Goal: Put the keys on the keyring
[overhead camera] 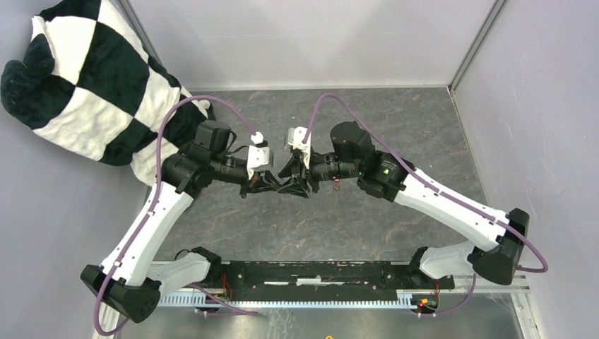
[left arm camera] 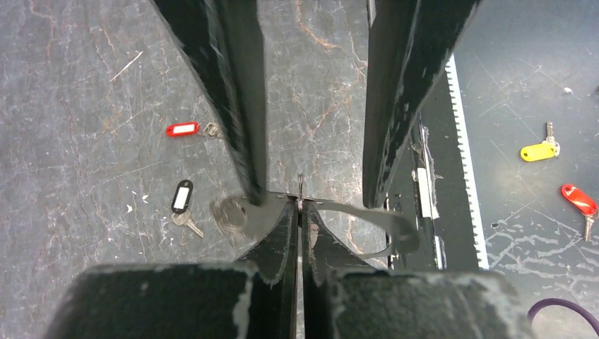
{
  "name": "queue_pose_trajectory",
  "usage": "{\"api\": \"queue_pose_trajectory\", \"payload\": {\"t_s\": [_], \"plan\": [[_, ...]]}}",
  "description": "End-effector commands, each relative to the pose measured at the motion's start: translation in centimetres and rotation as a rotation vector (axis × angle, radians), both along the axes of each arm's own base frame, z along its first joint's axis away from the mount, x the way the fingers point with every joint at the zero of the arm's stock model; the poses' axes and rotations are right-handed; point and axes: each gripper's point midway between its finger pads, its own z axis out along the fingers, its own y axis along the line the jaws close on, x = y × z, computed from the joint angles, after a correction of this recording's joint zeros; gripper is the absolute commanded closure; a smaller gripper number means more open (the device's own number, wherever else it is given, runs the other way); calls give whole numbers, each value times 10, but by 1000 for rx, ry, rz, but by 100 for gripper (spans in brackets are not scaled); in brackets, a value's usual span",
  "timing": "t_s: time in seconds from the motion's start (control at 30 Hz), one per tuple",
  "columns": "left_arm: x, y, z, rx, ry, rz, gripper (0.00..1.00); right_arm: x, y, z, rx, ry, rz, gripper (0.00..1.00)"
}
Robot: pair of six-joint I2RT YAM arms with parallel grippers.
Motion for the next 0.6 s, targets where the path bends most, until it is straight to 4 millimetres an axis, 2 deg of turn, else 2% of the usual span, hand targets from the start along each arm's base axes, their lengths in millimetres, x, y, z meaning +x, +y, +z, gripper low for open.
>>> {"api": "queue_pose_trajectory", "payload": {"t_s": [0.0, 0.1, 0.27, 0.4, 0.57], "plan": [[-8, -7, 30, -120, -95, -30, 98, -1, -20, 63, 167, -126, -69, 49], [-14, -9, 44, -182, -127, -44, 98, -4, -43, 74, 243, -189, -119, 45], [-36, -14, 68, -289, -161, -164, 98, -23, -68, 79, 379, -278, -109, 46], [-38, -18, 84, -339, -148, -173, 98, -37, -75, 73, 482, -301, -73, 48], [-44, -22, 104, -408, -73, -197, 98, -48, -73, 79, 571, -269, -21, 53]]}}
